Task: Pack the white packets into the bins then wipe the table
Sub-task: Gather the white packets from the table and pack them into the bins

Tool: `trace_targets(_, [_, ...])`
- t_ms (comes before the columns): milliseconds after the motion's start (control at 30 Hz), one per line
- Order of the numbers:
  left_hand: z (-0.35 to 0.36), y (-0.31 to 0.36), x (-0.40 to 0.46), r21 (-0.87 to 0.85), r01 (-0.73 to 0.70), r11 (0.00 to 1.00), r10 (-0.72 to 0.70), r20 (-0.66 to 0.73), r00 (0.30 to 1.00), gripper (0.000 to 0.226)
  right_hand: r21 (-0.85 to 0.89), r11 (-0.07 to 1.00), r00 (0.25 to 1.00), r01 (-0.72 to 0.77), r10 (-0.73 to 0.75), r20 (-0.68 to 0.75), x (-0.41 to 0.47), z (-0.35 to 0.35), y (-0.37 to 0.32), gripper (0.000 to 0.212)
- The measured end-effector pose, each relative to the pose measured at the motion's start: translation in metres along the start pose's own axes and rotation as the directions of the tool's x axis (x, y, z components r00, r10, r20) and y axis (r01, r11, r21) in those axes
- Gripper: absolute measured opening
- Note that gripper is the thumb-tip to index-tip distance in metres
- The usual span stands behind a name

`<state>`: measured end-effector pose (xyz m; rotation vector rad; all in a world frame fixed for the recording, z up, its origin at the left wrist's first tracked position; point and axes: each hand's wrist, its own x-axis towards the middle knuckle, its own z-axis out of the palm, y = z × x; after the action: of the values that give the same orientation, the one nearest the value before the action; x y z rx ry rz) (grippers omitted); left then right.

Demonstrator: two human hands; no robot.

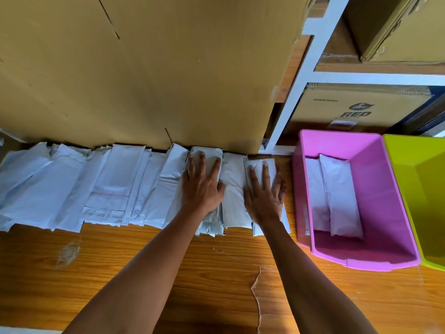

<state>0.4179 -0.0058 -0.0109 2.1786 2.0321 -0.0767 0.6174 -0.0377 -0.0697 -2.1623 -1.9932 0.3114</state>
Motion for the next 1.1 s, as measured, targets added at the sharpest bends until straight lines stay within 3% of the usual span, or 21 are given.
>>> trace_targets(333, [0.019,-0.002,0.000,0.036,-0.010,0.999,0.013,-0.086,0.996,0.074,-0.025,1.000,1.000,0.006,-0.006,-0.022,0.002,0.009,0.003,0.063])
trace_targets(700, [0.010,0.001,0.000,0.048,-0.014,0.999,0.015,-0.016,1.000,0.074,-0.019,1.000,1.000,0.015,-0.015,-0.019,0.005,0.012,0.005,0.064])
trace_targets(1100, [-0.009,0.005,-0.026,0.070,-0.043,0.997,0.046,-0.054,0.997,0.076,-0.065,0.998,1.000,0.014,-0.013,0.014,-0.007,-0.005,-0.003,0.064])
